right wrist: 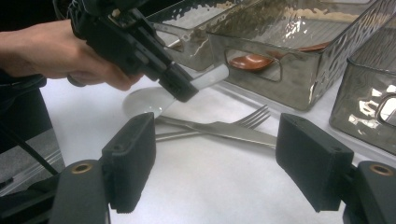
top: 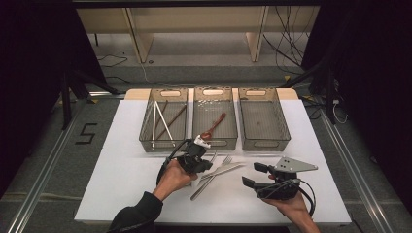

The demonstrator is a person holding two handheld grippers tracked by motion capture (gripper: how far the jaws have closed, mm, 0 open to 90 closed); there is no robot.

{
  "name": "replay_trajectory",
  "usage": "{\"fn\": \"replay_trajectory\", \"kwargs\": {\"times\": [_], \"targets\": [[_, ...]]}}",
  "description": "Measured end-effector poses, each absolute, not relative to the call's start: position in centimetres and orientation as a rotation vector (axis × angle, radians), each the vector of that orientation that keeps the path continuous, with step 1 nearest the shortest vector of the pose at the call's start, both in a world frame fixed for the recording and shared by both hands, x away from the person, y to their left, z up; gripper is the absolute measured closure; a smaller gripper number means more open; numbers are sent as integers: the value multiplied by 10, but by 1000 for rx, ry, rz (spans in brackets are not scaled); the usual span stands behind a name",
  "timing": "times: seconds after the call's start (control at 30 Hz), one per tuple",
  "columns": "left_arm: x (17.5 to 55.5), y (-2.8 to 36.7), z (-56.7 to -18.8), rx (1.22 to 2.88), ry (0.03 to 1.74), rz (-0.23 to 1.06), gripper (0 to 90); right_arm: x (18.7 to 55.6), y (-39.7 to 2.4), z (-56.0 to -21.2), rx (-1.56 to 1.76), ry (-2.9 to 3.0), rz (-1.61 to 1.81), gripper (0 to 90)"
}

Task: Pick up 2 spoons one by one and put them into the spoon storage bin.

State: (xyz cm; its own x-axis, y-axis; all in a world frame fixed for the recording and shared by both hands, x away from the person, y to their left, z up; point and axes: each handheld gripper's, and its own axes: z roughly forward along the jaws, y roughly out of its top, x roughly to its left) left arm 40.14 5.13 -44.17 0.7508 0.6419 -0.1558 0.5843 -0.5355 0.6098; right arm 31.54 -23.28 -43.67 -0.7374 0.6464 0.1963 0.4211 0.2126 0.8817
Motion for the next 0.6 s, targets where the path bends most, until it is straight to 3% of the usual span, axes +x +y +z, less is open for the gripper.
{"fn": "replay_trajectory", "kwargs": {"times": [0.6], "targets": [[408, 60, -425, 2207, 926, 164, 849, 316, -234, -437, 1023, 2266, 1540, 297]]}}
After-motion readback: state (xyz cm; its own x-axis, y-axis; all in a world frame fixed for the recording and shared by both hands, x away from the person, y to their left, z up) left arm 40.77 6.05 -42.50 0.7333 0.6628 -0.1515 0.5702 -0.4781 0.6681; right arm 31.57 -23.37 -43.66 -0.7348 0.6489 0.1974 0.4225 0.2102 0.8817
